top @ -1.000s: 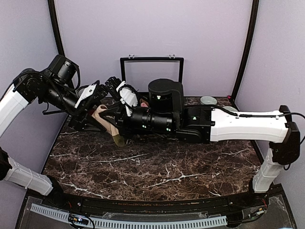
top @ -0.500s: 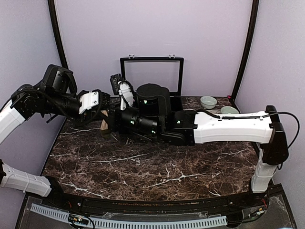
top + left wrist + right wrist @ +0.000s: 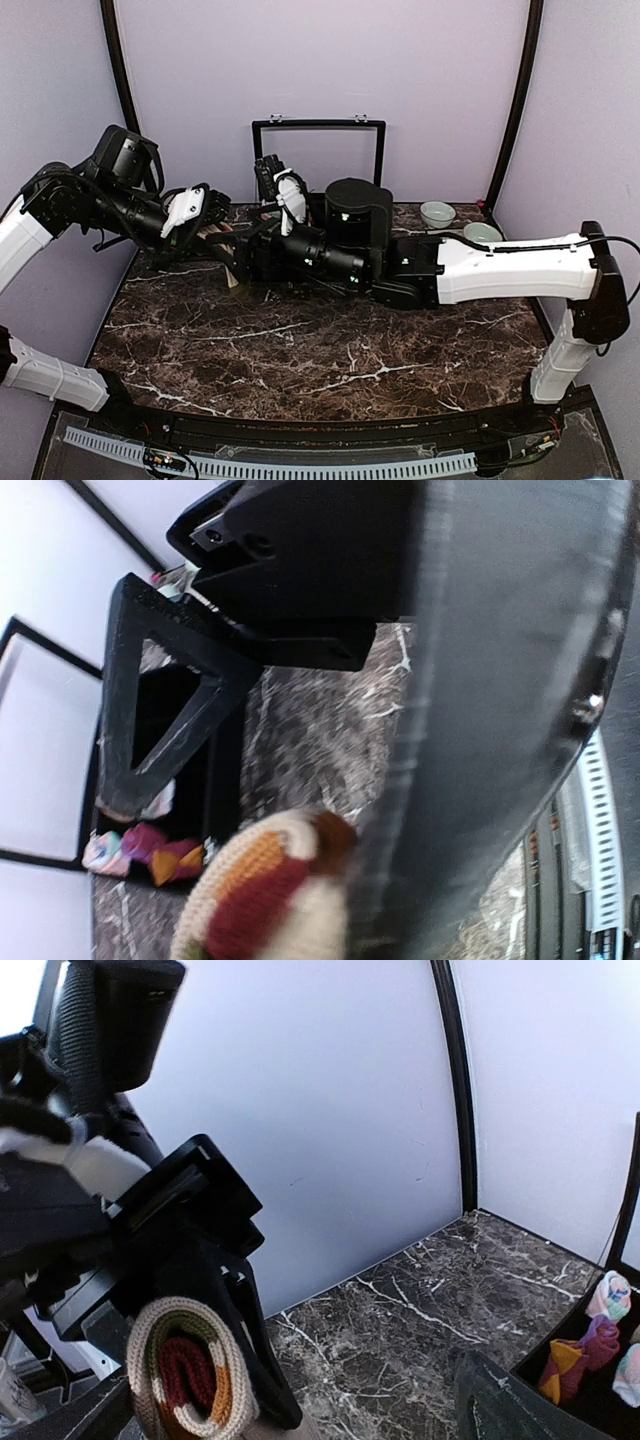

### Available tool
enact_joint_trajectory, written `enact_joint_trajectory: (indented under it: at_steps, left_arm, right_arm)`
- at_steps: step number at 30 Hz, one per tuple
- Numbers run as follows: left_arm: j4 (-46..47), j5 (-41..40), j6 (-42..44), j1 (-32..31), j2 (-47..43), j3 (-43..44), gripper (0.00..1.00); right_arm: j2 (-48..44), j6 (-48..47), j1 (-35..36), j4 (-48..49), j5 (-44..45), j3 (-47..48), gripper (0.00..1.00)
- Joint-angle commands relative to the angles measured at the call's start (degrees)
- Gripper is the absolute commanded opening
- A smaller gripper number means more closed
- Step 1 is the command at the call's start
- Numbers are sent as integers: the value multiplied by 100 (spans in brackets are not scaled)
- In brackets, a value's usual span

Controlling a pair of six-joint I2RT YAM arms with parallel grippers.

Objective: Roll the socks
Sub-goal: Roll the sock.

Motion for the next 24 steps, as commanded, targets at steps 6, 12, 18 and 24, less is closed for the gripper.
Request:
enact_joint_trajectory:
  at_steps: [6, 12, 18, 24]
  left_arm:
    - [-1159, 1900, -36, -12, 353, 716, 0]
    - [-1870, 2788, 334, -11, 603, 953, 0]
    - [-2440, 3296, 529, -21, 870, 1169, 0]
    - [-2593, 3483, 585, -18, 862, 1196, 0]
  right_arm:
    - [-745, -1898, 89, -152, -201, -629, 94]
    - [-985, -2368, 89, -220, -1593, -527, 87]
    - [-560, -2610, 77, -858, -2310, 179, 80]
    - [-261, -2550, 48, -911, -2800, 535, 67]
